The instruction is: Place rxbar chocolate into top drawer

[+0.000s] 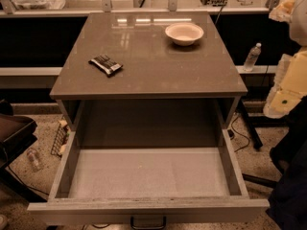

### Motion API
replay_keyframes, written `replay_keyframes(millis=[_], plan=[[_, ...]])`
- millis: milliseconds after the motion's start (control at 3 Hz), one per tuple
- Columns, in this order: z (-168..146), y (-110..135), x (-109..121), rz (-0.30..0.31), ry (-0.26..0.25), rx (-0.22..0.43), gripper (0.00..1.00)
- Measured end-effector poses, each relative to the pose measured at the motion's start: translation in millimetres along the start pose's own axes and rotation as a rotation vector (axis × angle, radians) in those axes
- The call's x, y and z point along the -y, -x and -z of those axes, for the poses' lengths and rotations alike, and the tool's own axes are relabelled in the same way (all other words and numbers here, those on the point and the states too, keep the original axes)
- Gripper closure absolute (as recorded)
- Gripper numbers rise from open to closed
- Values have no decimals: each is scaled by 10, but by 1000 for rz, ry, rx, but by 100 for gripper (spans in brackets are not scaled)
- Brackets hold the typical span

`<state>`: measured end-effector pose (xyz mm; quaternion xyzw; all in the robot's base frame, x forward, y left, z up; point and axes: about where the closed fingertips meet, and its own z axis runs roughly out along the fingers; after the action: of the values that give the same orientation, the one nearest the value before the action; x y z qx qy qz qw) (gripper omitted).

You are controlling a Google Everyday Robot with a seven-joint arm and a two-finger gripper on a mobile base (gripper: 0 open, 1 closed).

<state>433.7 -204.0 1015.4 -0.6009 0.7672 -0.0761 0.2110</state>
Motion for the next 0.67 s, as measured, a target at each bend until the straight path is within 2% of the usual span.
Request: replay_keyframes(millis=[333,667], plan=[[-30,24,48,-2,-3,6,0],[-156,91,204,-11,-6,25,0]])
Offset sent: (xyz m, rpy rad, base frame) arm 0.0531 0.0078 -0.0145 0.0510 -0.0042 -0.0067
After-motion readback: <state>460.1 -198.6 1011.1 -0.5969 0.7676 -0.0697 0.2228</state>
